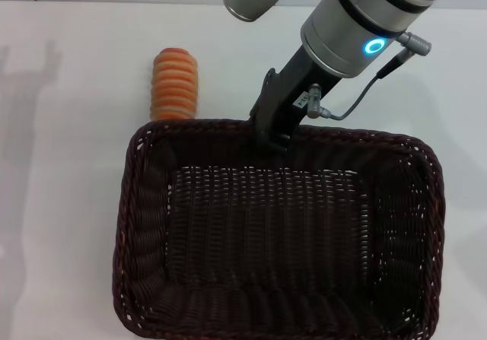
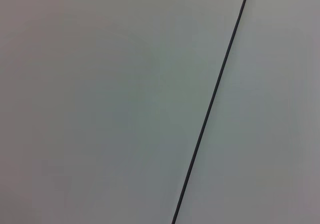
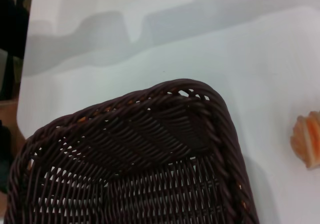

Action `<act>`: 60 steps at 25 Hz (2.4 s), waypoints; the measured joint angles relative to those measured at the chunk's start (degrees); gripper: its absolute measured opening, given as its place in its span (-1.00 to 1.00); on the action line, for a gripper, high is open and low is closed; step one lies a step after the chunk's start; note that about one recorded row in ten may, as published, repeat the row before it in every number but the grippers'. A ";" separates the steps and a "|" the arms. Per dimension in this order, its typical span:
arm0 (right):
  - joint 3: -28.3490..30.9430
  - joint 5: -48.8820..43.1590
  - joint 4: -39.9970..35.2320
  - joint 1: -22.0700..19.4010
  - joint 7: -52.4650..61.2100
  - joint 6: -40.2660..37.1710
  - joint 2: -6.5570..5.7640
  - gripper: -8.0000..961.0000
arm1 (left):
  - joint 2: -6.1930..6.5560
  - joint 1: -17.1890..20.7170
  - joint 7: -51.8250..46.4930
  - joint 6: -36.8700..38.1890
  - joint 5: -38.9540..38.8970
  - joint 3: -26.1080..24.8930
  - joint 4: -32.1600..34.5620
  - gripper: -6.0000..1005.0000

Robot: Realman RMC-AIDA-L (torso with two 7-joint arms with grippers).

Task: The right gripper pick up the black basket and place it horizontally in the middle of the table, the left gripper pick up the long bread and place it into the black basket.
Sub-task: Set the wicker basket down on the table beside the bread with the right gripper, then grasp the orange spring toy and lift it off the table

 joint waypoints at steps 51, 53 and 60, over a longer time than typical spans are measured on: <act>-13.77 -16.39 18.16 -56.04 5.83 -97.59 0.45 -0.28 | 1.06 11.25 -4.26 -28.06 10.06 3.91 -35.18 0.72; -15.55 -13.95 11.67 -56.36 6.35 -108.63 0.45 -0.27 | 1.98 12.52 -3.86 -36.22 10.08 4.94 -42.07 0.72; -19.03 -11.79 -12.54 -52.12 17.54 -140.85 0.25 -0.27 | 4.17 12.70 -3.59 -56.60 10.06 6.43 -54.23 0.72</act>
